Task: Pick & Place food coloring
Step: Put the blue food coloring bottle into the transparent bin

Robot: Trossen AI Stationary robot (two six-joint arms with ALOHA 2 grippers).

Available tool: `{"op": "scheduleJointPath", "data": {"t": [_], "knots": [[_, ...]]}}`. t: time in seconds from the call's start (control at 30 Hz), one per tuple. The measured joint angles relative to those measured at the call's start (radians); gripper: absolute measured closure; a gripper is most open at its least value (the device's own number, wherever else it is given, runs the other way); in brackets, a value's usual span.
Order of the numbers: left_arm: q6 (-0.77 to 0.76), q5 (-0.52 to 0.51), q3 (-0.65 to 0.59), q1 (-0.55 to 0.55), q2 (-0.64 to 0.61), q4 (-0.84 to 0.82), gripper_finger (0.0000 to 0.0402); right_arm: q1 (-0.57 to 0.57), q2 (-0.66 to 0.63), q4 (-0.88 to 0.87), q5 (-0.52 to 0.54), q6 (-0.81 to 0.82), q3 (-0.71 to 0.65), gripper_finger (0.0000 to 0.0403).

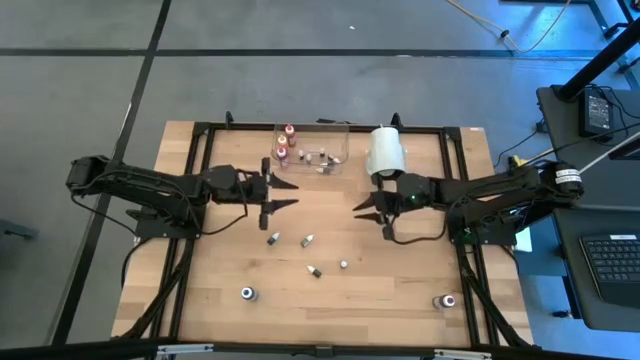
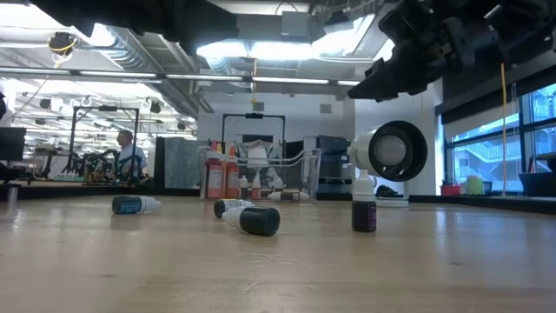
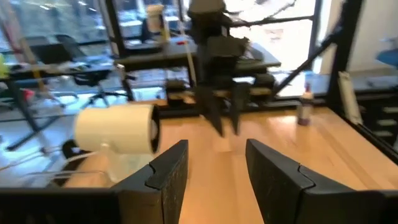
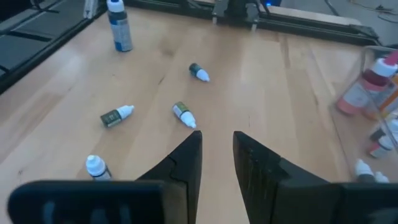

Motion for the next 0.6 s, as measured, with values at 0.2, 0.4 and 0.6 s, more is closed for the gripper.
{"op": "scheduleJointPath", "data": {"t": [0.2,0.4,0.6], "knots": [[-0.058,0.088,0.000,0.000,0.000,-0.103,0.0231,0.000,0.000,-0.001,0.018,0.003,0.000,0.0308],[-0.280,0.072,0.029,0.000,0.002,-0.444,0.0234,0.000,0.000,-0.002,0.018,0.004,0.000,0.0308],[-0.537,0.007,0.109,-0.015,0.071,-0.717,0.0235,0.000,0.000,-0.002,0.020,0.002,0.000,0.0308]]}}
